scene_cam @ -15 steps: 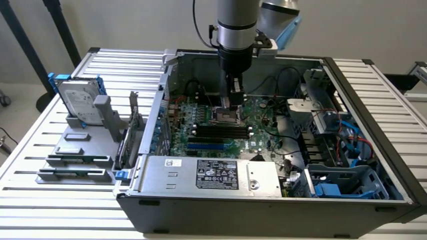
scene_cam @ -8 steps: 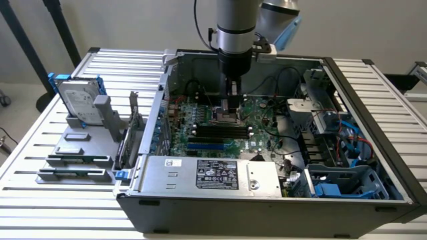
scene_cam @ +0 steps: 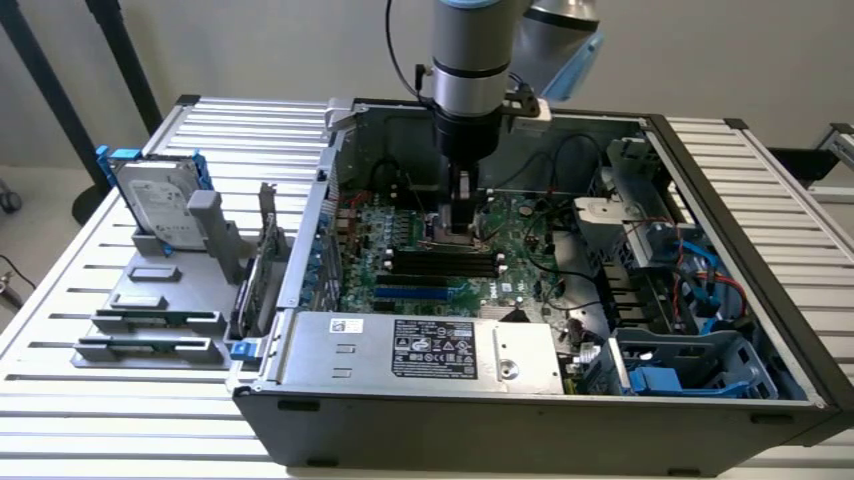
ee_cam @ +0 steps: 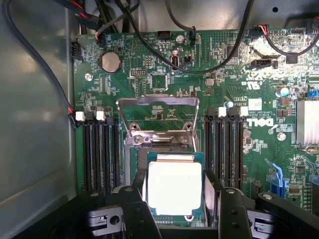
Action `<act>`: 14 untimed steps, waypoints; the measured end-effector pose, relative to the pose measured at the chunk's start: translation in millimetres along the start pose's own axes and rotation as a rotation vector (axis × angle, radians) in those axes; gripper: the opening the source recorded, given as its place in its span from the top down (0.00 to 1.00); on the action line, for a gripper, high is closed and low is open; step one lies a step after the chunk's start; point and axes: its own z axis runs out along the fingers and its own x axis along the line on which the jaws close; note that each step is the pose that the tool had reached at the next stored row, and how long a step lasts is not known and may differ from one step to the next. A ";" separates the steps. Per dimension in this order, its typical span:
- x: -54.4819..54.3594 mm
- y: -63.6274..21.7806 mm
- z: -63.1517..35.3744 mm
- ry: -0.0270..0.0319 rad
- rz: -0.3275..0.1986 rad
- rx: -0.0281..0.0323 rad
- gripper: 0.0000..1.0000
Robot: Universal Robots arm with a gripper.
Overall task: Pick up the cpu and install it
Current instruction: 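Place the cpu into insertion slot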
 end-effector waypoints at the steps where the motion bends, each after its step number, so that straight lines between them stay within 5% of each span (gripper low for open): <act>1: -0.2 0.0 0.5 0.0000 0.000 0.0034 0.45; 9: -0.6 -0.2 1.4 0.0013 0.000 0.0065 0.45; 14: -0.7 -0.3 3.8 0.0115 -0.001 0.0099 0.45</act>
